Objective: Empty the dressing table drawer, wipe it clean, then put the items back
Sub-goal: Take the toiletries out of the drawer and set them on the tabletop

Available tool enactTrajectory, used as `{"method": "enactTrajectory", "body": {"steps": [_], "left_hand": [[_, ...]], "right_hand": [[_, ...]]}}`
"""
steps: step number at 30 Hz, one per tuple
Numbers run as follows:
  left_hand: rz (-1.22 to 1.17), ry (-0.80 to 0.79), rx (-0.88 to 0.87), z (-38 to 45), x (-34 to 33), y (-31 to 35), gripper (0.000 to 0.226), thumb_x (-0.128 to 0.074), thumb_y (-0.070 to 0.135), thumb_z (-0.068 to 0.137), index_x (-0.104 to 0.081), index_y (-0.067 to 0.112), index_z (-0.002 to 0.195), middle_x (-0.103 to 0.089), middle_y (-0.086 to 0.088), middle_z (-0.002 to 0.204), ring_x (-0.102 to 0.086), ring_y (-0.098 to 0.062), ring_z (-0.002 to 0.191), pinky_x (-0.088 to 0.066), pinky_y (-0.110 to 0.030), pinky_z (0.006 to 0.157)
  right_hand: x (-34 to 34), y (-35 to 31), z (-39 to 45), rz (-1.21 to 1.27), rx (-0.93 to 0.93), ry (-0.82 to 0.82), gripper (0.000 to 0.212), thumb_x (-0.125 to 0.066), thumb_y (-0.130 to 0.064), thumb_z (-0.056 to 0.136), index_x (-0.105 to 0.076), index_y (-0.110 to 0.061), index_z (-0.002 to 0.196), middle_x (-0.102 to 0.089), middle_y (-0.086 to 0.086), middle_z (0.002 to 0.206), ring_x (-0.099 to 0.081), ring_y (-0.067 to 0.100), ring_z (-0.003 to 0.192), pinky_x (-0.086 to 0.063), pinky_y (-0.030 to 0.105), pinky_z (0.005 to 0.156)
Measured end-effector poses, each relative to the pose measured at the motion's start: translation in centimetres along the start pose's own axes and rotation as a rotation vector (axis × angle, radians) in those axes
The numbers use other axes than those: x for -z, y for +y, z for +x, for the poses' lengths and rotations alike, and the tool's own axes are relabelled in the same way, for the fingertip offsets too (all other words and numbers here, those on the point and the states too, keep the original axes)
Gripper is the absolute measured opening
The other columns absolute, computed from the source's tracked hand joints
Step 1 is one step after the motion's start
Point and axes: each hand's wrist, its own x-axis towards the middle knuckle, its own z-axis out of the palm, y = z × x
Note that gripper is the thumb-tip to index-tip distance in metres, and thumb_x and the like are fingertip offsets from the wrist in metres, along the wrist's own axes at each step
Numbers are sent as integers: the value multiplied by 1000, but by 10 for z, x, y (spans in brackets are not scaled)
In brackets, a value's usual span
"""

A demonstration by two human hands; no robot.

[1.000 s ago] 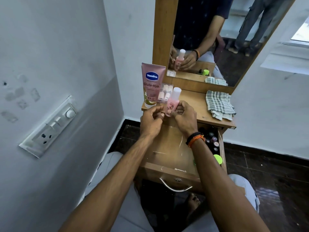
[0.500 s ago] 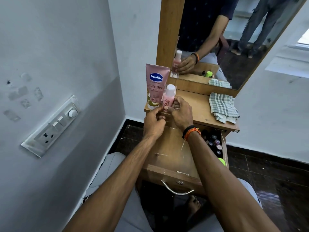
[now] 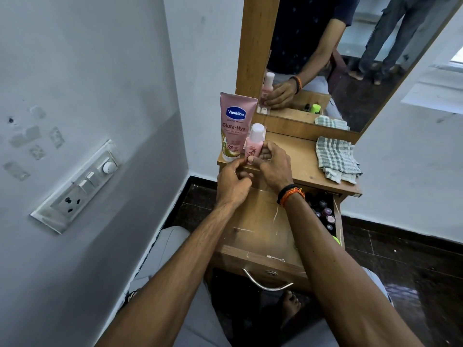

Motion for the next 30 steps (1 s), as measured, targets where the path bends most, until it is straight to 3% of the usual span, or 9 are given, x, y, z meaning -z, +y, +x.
{"method": "enactTrajectory", "body": {"steps": [5, 10, 14, 19, 22, 27, 30], "left_hand": [[12, 7, -9, -4, 0, 0, 46, -66, 4, 87, -65, 27, 126, -61, 27, 96, -59, 18, 83, -37, -2, 63], [26, 49, -12, -11, -2, 0, 26, -67, 5, 88, -69, 28, 101, -66, 20, 93, -62, 9, 84, -41, -7, 69], [165, -106, -71, -26, -7, -5, 16, -69, 13, 89, -69, 27, 80, -69, 16, 80, -63, 3, 81, -47, -16, 70], [237, -430, -109, -49, -32, 1, 4, -73, 16, 86, -72, 20, 86, -72, 1, 84, -67, -15, 83, -56, -35, 75], [316, -610, -143, -61, -49, 5, 12, -78, 22, 82, -72, 23, 92, -71, 7, 84, -67, -9, 81, -58, -32, 71], [459, -698, -254, -79, -71, 8, 42, -89, 30, 71, -69, 26, 108, -68, 9, 99, -64, -6, 88, -59, -31, 75], [570, -704, -319, -85, -81, 6, 52, -90, 33, 68, -66, 25, 113, -67, 5, 108, -57, -7, 91, -50, -27, 72]], "right_hand": [[3, -3, -2, -3, -8, -16, 41, -77, -11, 85, -60, -5, 122, -67, 9, 115, -65, 19, 105, -56, 38, 95], [16, -1, -10, 33, -15, 56, 70, -84, -8, 76, -52, -11, 139, -63, 7, 121, -59, 17, 107, -54, 29, 92], [40, 5, -25, -34, -27, 150, 51, -84, -9, 76, -65, -12, 123, -68, 2, 110, -63, 14, 99, -56, 28, 88], [82, 31, -73, -124, -92, 137, 26, -78, -9, 82, -72, -14, 107, -71, -1, 98, -67, 10, 91, -58, 25, 85], [101, 48, -107, -185, -158, 172, 21, -75, -5, 84, -75, -18, 100, -72, -6, 91, -66, 2, 83, -57, 17, 77], [120, 68, -153, -311, -225, 218, 22, -76, -8, 83, -75, -19, 102, -72, -5, 95, -64, 5, 83, -55, 22, 79], [125, 77, -169, -394, -271, 229, 25, -79, -12, 81, -76, -20, 105, -73, -3, 101, -61, 9, 83, -49, 21, 76]]}}
